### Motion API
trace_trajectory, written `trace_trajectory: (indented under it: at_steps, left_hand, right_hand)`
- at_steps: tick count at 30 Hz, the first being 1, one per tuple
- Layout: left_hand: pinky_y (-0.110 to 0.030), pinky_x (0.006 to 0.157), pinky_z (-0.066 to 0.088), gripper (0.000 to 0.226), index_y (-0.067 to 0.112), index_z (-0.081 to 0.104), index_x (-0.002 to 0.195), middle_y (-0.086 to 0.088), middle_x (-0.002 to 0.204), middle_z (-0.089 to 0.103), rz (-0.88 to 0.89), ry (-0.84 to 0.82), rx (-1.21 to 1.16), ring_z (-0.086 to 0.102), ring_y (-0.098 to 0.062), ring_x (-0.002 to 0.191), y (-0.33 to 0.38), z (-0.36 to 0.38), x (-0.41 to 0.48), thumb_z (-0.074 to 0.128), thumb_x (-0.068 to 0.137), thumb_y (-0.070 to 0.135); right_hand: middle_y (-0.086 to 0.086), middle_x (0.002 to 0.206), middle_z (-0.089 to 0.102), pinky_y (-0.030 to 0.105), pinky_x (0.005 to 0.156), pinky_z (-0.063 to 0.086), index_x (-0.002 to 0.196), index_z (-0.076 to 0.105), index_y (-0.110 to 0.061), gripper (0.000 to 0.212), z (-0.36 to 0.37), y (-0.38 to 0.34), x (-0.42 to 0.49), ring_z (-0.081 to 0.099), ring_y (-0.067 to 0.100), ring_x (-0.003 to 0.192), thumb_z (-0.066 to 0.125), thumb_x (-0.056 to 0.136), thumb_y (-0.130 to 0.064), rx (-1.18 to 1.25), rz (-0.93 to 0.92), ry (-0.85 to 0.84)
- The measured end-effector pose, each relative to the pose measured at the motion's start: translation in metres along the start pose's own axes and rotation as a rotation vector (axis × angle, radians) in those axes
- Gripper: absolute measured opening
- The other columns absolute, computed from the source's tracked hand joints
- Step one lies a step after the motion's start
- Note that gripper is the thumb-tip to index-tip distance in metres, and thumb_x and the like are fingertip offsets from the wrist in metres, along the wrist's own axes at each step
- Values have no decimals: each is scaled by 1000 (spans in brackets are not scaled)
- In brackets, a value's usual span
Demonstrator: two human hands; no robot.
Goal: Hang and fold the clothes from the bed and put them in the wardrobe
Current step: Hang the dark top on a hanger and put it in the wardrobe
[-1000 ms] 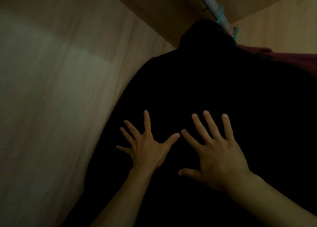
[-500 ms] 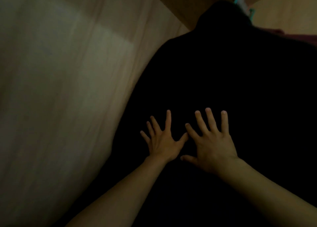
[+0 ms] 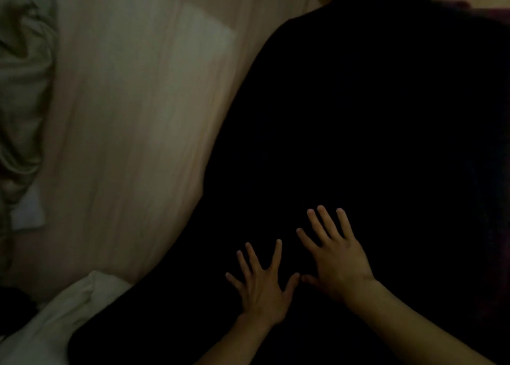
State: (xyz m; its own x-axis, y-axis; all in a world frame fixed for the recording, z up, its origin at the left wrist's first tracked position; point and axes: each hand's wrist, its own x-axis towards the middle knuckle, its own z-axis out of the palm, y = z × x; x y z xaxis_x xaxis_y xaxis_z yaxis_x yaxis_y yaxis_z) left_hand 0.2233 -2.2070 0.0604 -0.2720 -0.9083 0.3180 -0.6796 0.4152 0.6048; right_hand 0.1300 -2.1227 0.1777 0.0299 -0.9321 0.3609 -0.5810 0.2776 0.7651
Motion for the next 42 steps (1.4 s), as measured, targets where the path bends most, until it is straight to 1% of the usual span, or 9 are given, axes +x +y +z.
trace_trajectory:
  at_steps: [4, 6, 9, 15, 21, 27, 30, 36, 42]
  left_hand:
    - [-72, 111, -7, 78, 57, -28, 141, -9, 161, -29, 32, 25, -9, -26, -39, 147, -20, -12, -29, 15, 82, 85]
    - [-70, 112, -7, 81, 54, -30, 142, -8, 162, -27, 33, 77, 7, -25, -37, 147, -33, -19, -38, 20, 85, 83]
    - [-69, 112, -5, 91, 51, -34, 141, -9, 161, -28, -6, 132, 43, -23, -38, 147, -58, -31, -48, 25, 82, 86]
    - [-71, 112, -4, 110, 49, -38, 140, -13, 159, -31, -113, 106, 83, -23, -43, 146, -92, -31, -59, 34, 70, 94]
    - [-74, 109, -5, 119, 48, -38, 140, -14, 157, -35, -196, 13, 93, -23, -46, 145, -102, -7, -44, 40, 65, 96]
    - [-74, 111, -2, 118, 54, -33, 141, -8, 160, -31, -110, -163, 37, -17, -43, 148, -86, 24, 3, 48, 64, 94]
    - [-74, 111, -2, 116, 52, -32, 142, -9, 161, -30, -89, -219, 62, -16, -44, 148, -76, 29, 17, 50, 68, 90]
    - [-70, 113, -5, 114, 54, -29, 143, -7, 160, -30, -69, -235, 71, -19, -41, 148, -90, 18, -4, 47, 68, 91]
    - [-67, 115, -7, 103, 54, -26, 145, -6, 162, -25, 53, -186, 88, -19, -37, 149, -100, 1, -35, 44, 76, 86]
  right_hand:
    - [19, 157, -30, 61, 112, -21, 156, -10, -24, 90, 2, -21, -28, -33, 41, 142, 30, 92, -73, 72, -18, -31]
    - [19, 157, -29, 61, 112, -21, 156, -10, -24, 91, 1, -32, -36, -33, 41, 142, 33, 92, -71, 108, -28, -51]
    - [17, 158, -29, 61, 112, -21, 156, -11, -25, 92, 0, -47, -39, -32, 40, 142, 35, 91, -72, 197, -37, -58]
    - [16, 154, -37, 61, 115, -16, 153, -21, -30, 96, 4, -78, -39, -34, 39, 141, 33, 88, -77, 316, -57, -38]
    - [19, 146, -48, 62, 110, -24, 148, -27, -27, 100, 31, -96, -32, -48, 40, 130, 33, 87, -79, 282, -85, -92]
    - [25, 146, -46, 61, 103, -33, 153, -20, -24, 100, 59, -87, -22, -46, 45, 131, 36, 89, -75, 194, -51, -118]
    - [25, 149, -40, 61, 105, -30, 155, -16, -22, 97, 61, -88, -19, -42, 45, 134, 36, 91, -73, 196, -42, -132]
    - [22, 153, -36, 60, 110, -26, 156, -12, -23, 94, 50, -96, -26, -39, 42, 138, 38, 91, -71, 261, -37, -120]
    - [18, 155, -35, 61, 110, -25, 156, -11, -25, 90, 33, -115, -39, -37, 40, 140, 36, 93, -68, 316, -52, -121]
